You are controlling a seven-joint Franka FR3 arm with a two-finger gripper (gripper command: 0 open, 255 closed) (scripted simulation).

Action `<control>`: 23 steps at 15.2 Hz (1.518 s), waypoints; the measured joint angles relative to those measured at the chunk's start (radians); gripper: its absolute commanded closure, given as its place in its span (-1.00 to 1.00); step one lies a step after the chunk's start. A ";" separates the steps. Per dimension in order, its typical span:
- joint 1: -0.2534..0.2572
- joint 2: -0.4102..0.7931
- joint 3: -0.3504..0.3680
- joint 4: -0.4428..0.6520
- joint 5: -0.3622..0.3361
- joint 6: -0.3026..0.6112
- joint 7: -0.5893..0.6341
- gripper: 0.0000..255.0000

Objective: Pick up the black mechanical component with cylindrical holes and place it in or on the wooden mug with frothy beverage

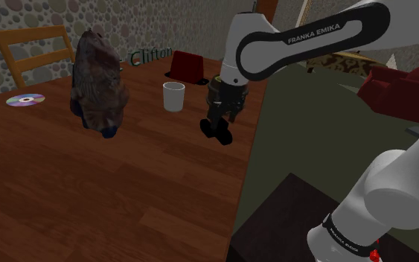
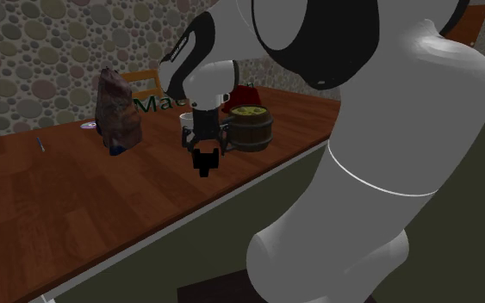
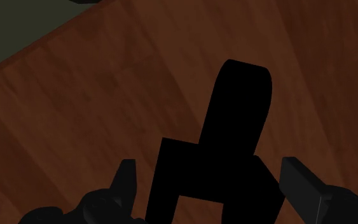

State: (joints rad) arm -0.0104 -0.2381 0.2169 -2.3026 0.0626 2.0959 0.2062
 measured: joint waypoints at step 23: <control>0.001 0.000 0.001 0.006 0.000 -0.005 0.002 1.00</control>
State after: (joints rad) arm -0.0097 -0.2381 0.2181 -2.2970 0.0625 2.0909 0.2086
